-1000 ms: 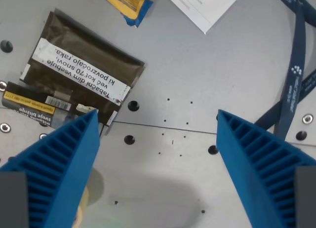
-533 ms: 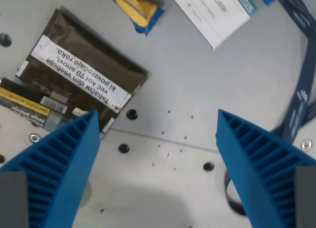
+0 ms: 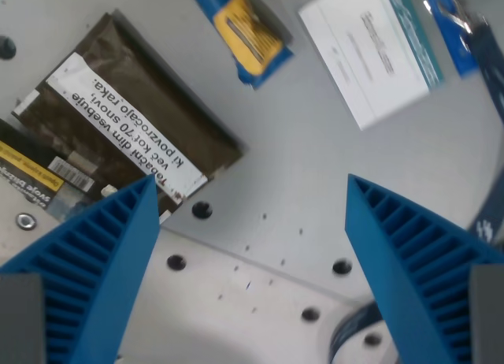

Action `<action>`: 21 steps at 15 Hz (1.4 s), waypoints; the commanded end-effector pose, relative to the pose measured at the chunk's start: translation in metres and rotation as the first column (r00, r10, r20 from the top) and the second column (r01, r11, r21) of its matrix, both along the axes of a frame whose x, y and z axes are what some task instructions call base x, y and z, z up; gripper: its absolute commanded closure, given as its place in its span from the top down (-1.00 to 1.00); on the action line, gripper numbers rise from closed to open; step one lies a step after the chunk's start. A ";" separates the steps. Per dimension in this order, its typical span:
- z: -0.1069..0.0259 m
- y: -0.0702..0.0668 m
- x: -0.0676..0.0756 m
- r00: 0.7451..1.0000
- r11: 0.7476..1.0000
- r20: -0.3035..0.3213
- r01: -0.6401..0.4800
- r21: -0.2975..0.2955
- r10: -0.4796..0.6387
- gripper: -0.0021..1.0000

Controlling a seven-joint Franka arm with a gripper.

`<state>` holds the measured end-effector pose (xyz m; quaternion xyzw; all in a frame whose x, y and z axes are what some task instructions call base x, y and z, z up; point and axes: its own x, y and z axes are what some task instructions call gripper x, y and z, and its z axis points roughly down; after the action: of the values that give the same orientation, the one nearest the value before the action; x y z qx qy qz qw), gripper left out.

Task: Move above the blue bag

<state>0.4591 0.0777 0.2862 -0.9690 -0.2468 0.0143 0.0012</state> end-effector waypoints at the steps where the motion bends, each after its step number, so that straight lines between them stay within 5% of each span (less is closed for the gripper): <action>1: -0.014 0.007 0.002 0.937 0.938 0.076 -0.345 0.031 0.342 1.00; 11: -0.063 0.032 0.029 0.801 0.800 0.033 -0.599 0.024 0.598 1.00; 17: -0.093 0.042 0.045 0.755 0.755 0.010 -0.656 0.021 0.655 1.00; 21: -0.113 0.046 0.051 0.754 0.754 0.011 -0.657 0.013 0.657 1.00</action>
<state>0.5034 0.1203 0.1742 -0.8663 -0.4994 0.0022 0.0130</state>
